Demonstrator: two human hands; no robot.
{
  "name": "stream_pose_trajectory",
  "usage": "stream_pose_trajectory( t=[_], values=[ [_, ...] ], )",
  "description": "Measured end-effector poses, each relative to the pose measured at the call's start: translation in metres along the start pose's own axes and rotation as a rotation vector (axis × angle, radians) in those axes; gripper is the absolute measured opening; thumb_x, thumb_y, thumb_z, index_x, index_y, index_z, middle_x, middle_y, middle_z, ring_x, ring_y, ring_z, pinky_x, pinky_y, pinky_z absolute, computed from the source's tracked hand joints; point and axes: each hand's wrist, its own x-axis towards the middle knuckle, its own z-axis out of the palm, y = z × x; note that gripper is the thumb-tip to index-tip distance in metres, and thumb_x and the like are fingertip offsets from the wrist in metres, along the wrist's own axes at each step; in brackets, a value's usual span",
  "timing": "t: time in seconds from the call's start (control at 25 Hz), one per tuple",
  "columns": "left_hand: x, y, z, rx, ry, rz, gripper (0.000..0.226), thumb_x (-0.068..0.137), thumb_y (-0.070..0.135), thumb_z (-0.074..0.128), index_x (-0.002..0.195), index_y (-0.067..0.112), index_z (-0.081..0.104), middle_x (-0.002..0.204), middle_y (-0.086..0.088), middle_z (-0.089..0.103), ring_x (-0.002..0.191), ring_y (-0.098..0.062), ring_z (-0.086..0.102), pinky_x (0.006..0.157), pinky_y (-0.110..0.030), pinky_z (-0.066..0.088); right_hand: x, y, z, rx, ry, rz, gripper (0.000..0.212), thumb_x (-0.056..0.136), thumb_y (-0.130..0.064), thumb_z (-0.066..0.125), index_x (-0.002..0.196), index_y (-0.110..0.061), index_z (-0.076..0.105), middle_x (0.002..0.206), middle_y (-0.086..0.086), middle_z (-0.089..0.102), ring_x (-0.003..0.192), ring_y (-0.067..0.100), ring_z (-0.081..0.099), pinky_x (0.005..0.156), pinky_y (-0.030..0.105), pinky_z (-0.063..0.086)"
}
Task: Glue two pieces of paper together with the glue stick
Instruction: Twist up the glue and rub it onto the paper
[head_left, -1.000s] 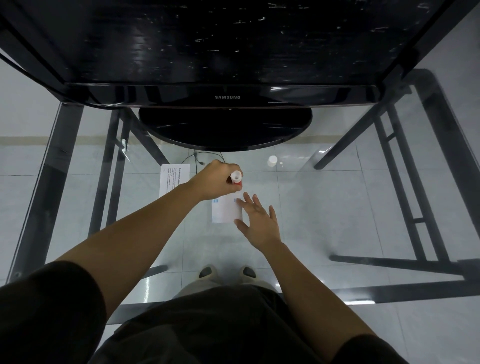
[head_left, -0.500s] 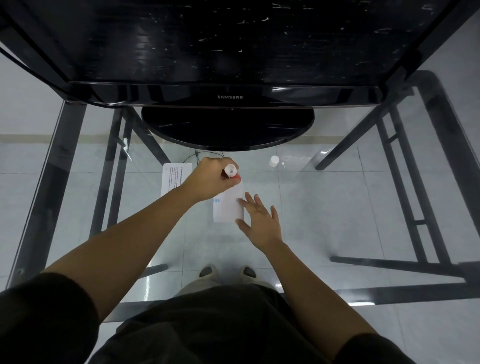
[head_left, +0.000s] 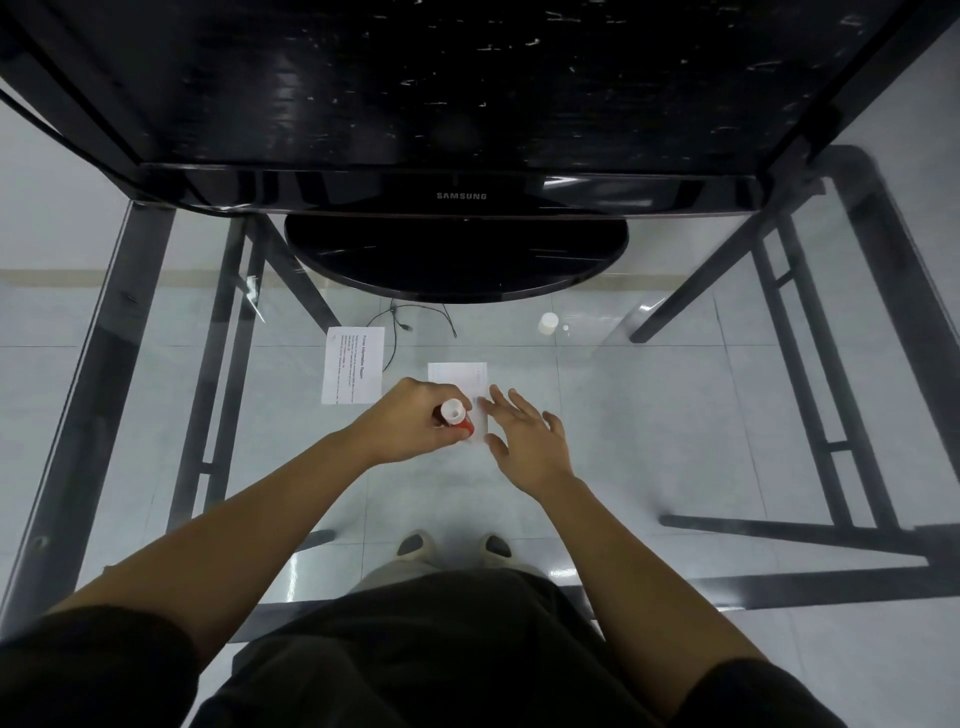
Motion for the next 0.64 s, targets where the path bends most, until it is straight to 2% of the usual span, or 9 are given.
stream_pose_trajectory(
  t=[0.12, 0.28, 0.4, 0.48, 0.64],
  values=[
    [0.007, 0.003, -0.002, 0.029, 0.040, 0.014, 0.023, 0.080, 0.031, 0.068, 0.100, 0.020, 0.065, 0.095, -0.002, 0.070, 0.083, -0.018, 0.063, 0.069, -0.023, 0.047, 0.000, 0.000, -0.002, 0.014, -0.009, -0.002, 0.050, 0.097, -0.034, 0.042, 0.144, -0.034, 0.025, 0.157, -0.011, 0.017, 0.145, 0.011, 0.011, 0.116, 0.044, 0.011],
    [0.011, 0.004, -0.009, 0.054, 0.225, -0.002, 0.023, 0.081, 0.029, 0.068, 0.097, 0.013, 0.065, 0.092, -0.005, 0.070, 0.076, -0.018, 0.061, 0.061, -0.018, 0.041, 0.000, 0.000, -0.002, 0.022, -0.010, -0.002, 0.050, 0.097, -0.033, 0.043, 0.143, -0.034, 0.025, 0.157, -0.010, 0.017, 0.145, 0.011, 0.010, 0.116, 0.045, 0.010],
    [0.006, 0.009, 0.000, -0.002, 0.079, 0.035, 0.020, 0.080, 0.028, 0.068, 0.096, 0.017, 0.067, 0.091, -0.002, 0.071, 0.078, -0.015, 0.063, 0.065, -0.015, 0.043, 0.002, 0.000, 0.000, 0.022, -0.022, 0.004, 0.050, 0.097, -0.034, 0.041, 0.144, -0.034, 0.023, 0.157, -0.011, 0.015, 0.146, 0.011, 0.009, 0.116, 0.045, 0.008],
    [0.006, 0.010, 0.004, 0.000, 0.055, 0.027, 0.020, 0.081, 0.028, 0.067, 0.097, 0.016, 0.066, 0.092, -0.002, 0.070, 0.078, -0.014, 0.062, 0.065, -0.012, 0.041, 0.004, 0.000, 0.001, 0.024, -0.022, 0.003, 0.050, 0.097, -0.035, 0.041, 0.144, -0.034, 0.023, 0.157, -0.011, 0.015, 0.146, 0.011, 0.008, 0.116, 0.045, 0.008],
    [0.013, 0.010, -0.002, 0.068, 0.240, -0.032, 0.023, 0.081, 0.027, 0.068, 0.097, 0.011, 0.064, 0.088, -0.004, 0.069, 0.074, -0.019, 0.062, 0.063, -0.021, 0.042, 0.003, 0.001, 0.003, 0.029, -0.011, 0.004, 0.050, 0.097, -0.032, 0.042, 0.144, -0.034, 0.024, 0.157, -0.010, 0.016, 0.145, 0.011, 0.009, 0.116, 0.045, 0.009]
  ],
)
